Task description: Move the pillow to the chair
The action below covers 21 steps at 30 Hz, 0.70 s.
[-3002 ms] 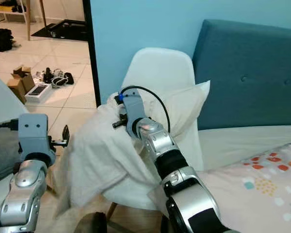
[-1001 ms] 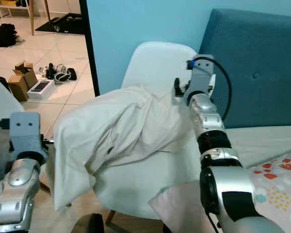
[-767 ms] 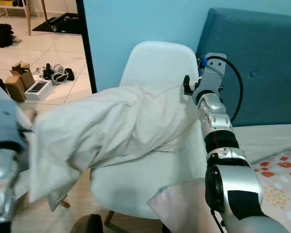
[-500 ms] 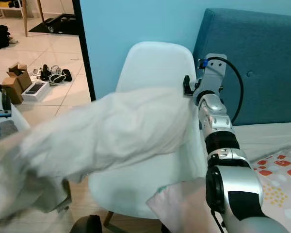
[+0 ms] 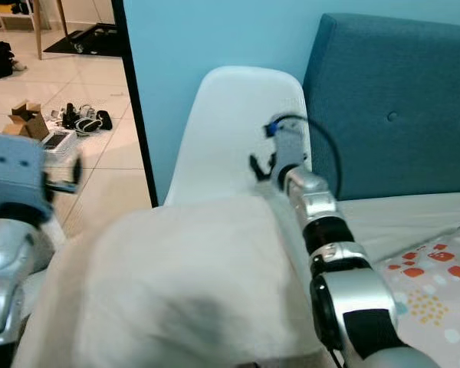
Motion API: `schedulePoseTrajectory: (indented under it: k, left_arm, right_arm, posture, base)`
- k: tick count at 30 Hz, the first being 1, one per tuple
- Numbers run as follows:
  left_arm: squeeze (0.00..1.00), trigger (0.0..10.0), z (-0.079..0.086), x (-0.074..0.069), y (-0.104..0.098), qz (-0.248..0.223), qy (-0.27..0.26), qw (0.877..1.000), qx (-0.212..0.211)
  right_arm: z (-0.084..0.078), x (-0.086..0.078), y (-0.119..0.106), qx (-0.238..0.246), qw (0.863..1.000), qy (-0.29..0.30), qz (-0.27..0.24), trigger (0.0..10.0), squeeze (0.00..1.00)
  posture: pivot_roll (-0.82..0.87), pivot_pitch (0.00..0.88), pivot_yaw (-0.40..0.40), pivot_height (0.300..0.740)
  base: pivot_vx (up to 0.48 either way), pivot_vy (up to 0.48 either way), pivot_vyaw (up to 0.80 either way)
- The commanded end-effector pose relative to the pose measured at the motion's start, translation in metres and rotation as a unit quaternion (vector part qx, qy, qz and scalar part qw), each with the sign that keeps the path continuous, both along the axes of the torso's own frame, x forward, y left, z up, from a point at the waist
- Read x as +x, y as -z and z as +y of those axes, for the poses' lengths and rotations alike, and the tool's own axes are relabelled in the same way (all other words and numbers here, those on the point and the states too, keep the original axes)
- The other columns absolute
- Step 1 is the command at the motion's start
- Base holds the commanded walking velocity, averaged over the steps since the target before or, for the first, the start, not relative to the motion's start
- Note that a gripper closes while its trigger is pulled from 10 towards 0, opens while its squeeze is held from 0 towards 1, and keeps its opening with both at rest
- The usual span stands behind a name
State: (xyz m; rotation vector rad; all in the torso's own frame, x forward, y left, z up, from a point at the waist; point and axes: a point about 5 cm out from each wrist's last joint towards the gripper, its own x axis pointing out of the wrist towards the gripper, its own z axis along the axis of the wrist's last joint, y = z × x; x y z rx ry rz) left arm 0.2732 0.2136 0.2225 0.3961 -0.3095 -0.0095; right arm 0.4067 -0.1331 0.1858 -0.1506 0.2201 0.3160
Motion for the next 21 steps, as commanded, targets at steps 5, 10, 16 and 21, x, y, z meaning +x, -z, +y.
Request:
schedulePoseTrajectory:
  k: [5, 10, 16, 21]
  left_arm:
    - [0.00, 10.0, -0.016, -0.014, 0.007, 0.080, 0.151, 0.985, 0.020]
    - [0.90, 10.0, -0.016, -0.051, 0.014, 0.211, 0.300, 0.925, 0.101]
    - [1.00, 10.0, 0.007, -0.079, 0.037, 0.360, 0.302, 0.862, 0.192]
    - [1.00, 10.0, 0.018, -0.080, 0.057, 0.397, 0.267, 0.850, 0.218]
  right_arm:
    - [-0.004, -0.002, 0.007, -0.024, 0.999, -0.027, 0.032, 10.0, 0.00]
    - [-0.008, -0.004, 0.010, -0.041, 0.997, -0.040, 0.050, 10.0, 0.00]
    - [-0.012, -0.004, 0.009, -0.047, 0.997, -0.041, 0.054, 10.0, 0.00]
    - [-0.012, -0.004, 0.009, -0.048, 0.996, -0.042, 0.055, 10.0, 0.00]
  posture:
    - [0.10, 0.000, -0.109, 0.564]
    - [0.10, 0.000, -0.108, 0.564]
    - [0.10, 0.000, -0.107, 0.564]
    - [0.11, 0.000, -0.108, 0.564]
  base:
    - [0.000, 0.000, 0.00]
    - [0.000, 0.000, 0.00]
    - [0.000, 0.000, 0.00]
    - [0.000, 0.000, 0.00]
